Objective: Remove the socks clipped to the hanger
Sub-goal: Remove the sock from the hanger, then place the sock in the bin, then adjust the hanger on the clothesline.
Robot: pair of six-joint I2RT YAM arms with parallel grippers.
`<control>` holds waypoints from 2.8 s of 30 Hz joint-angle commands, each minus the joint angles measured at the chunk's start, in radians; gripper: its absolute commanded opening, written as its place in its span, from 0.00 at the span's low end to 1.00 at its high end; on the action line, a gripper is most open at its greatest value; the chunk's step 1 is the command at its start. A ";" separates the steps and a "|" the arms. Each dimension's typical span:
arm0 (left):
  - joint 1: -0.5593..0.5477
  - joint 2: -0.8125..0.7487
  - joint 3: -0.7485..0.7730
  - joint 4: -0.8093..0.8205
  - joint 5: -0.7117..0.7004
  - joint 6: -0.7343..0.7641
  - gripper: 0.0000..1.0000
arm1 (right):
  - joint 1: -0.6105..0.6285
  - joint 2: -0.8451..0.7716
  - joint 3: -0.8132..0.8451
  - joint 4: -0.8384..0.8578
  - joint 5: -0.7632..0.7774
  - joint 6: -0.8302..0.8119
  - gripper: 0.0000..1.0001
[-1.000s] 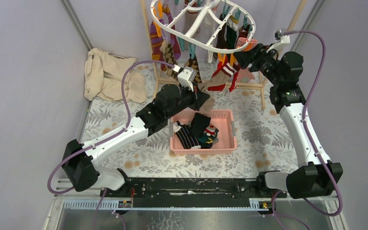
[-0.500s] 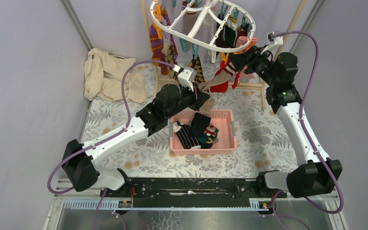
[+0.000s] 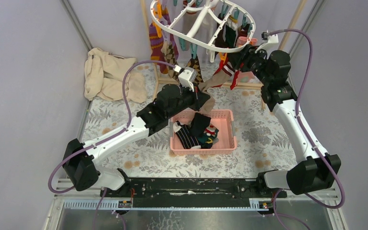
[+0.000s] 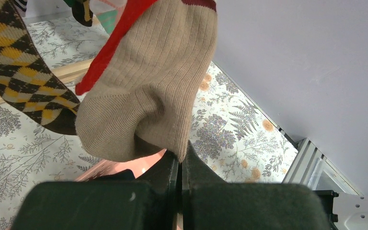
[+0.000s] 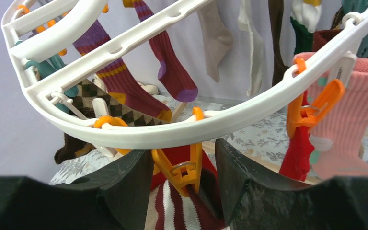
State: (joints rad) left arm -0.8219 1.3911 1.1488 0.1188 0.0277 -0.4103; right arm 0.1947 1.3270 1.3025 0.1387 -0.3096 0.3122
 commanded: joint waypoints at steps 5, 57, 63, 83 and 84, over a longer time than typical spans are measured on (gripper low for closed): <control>0.008 0.015 0.012 0.031 0.012 0.005 0.00 | 0.008 -0.004 0.066 0.016 0.080 -0.035 0.50; 0.007 0.029 -0.112 -0.093 0.043 -0.033 0.99 | 0.008 -0.063 0.019 -0.014 0.062 -0.051 0.20; 0.007 0.096 0.046 -0.058 0.002 0.009 0.99 | 0.008 -0.067 0.018 -0.028 0.070 -0.057 0.35; 0.003 0.452 0.318 0.336 -0.020 0.062 0.99 | 0.009 -0.093 0.004 -0.057 0.075 -0.054 0.52; 0.003 0.455 0.316 0.347 -0.037 0.061 0.99 | 0.008 -0.096 0.002 -0.060 0.076 -0.054 0.52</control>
State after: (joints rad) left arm -0.8177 1.8366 1.4284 0.3161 0.0593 -0.3645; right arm 0.1963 1.2743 1.3029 0.0795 -0.2287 0.2657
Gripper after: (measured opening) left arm 0.986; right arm 0.514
